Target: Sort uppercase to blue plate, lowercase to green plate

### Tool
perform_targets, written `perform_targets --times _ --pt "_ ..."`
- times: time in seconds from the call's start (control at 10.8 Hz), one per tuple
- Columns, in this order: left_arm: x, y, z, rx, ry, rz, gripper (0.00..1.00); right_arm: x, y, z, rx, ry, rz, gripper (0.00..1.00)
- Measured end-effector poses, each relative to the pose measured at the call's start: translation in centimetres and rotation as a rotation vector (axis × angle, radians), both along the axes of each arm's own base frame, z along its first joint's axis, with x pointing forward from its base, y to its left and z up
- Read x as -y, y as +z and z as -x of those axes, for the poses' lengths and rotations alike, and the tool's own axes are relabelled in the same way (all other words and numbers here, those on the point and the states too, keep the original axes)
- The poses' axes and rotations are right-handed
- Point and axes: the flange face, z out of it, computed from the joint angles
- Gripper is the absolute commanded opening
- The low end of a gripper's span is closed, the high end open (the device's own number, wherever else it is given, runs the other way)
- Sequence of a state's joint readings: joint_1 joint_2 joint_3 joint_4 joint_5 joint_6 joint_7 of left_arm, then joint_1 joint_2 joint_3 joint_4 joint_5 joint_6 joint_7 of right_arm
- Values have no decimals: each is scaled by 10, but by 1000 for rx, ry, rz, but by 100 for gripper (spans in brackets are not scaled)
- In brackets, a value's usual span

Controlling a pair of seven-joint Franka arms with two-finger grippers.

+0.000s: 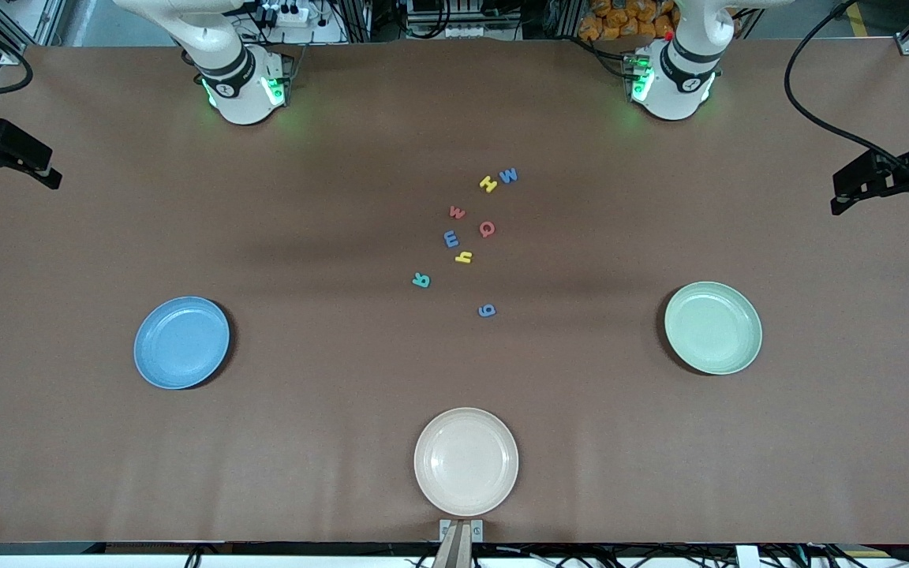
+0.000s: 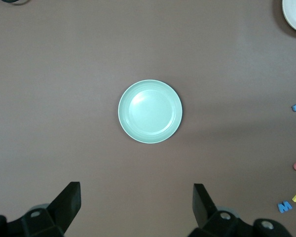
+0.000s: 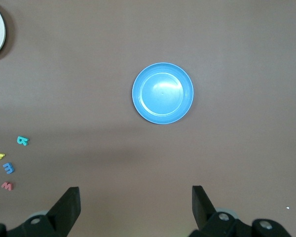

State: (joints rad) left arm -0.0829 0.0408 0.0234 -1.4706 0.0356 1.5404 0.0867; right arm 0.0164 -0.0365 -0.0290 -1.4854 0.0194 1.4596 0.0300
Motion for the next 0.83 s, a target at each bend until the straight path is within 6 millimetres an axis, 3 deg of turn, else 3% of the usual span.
perform_targets --times 0.83 --pt "41 -44 1 -86 -2 -5 100 0 -7 1 -24 1 0 100"
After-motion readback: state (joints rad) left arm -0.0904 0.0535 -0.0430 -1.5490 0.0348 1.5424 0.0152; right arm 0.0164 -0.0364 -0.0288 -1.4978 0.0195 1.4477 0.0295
